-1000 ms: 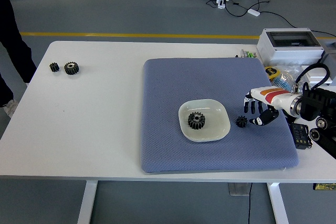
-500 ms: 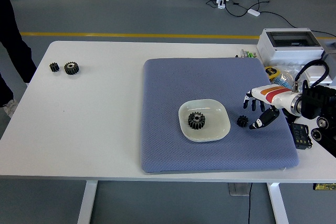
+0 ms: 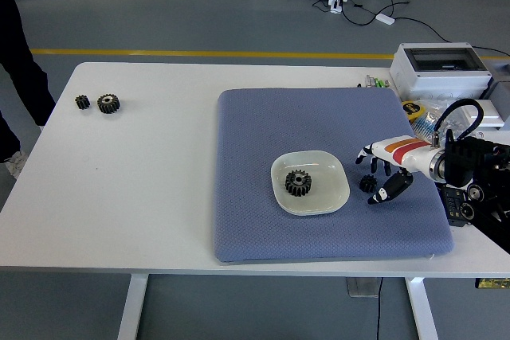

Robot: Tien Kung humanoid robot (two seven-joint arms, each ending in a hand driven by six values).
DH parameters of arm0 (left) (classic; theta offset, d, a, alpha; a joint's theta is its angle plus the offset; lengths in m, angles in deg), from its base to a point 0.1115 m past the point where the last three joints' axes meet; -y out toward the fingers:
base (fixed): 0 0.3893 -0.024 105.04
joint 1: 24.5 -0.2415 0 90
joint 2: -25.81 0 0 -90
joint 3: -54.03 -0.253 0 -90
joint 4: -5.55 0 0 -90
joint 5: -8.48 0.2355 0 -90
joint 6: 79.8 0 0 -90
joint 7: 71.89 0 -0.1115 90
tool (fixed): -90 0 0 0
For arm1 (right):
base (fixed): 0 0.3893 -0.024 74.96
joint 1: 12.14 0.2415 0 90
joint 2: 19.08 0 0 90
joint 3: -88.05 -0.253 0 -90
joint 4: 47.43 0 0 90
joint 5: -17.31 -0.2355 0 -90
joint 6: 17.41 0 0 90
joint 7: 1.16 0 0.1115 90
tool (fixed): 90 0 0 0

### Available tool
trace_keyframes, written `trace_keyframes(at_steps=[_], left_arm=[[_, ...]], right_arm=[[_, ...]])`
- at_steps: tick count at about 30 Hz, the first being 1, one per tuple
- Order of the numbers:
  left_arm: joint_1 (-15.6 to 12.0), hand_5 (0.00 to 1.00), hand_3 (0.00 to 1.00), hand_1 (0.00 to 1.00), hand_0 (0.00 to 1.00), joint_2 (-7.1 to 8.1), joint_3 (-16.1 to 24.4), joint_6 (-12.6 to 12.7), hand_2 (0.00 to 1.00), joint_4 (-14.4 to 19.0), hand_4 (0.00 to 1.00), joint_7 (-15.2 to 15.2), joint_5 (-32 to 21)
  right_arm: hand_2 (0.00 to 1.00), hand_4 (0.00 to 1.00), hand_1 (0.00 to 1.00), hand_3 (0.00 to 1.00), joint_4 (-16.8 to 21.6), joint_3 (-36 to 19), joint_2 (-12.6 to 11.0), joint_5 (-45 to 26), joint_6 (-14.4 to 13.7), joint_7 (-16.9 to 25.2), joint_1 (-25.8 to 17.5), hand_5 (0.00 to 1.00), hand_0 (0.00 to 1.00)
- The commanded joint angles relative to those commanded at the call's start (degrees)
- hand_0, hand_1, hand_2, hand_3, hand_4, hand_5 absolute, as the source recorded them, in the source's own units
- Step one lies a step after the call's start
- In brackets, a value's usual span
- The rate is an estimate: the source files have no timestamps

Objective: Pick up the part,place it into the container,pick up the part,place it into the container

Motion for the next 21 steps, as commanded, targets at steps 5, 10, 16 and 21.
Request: trace_keyframes(at_steps=[5, 10, 16, 21], left_arm=[[0.03, 0.606, 0.568, 0.675, 0.688, 0.0, -0.04, -0.01, 0.683, 0.0, 0.674, -0.04, 0.04], [0.03, 0.606, 0.568, 0.674, 0.689, 0.0, -0.06, -0.01, 0.683, 0.0, 0.675, -0.07, -0.02], [0.12, 0.607, 0.569, 0.674, 0.688, 0.0, -0.2, -0.02, 0.684, 0.0, 0.675, -0.09, -0.07], [0.13, 0.607, 0.569, 0.674, 0.688, 0.0, -0.26, -0.02, 0.684, 0.0, 0.675, -0.12, -0.09]], right_arm=[[0.634, 0.998, 0.504, 0.596, -1.21, 0.9, 0.56, -0.49, -1.56, 0.81, 0.32, 0.29, 0.429], [0.586, 0.895, 0.498, 0.526, -2.48, 1.48, 0.73, -1.41, -2.96, 1.7, 0.17, 0.216, 0.452], [0.542, 0.829, 0.471, 0.51, -4.15, 2.02, 1.08, -2.47, -4.96, 2.94, -0.2, 0.164, 0.417], [0.542, 0.829, 0.471, 0.51, -5.12, 2.29, 1.3, -2.98, -6.33, 3.49, -0.22, 0.164, 0.417]])
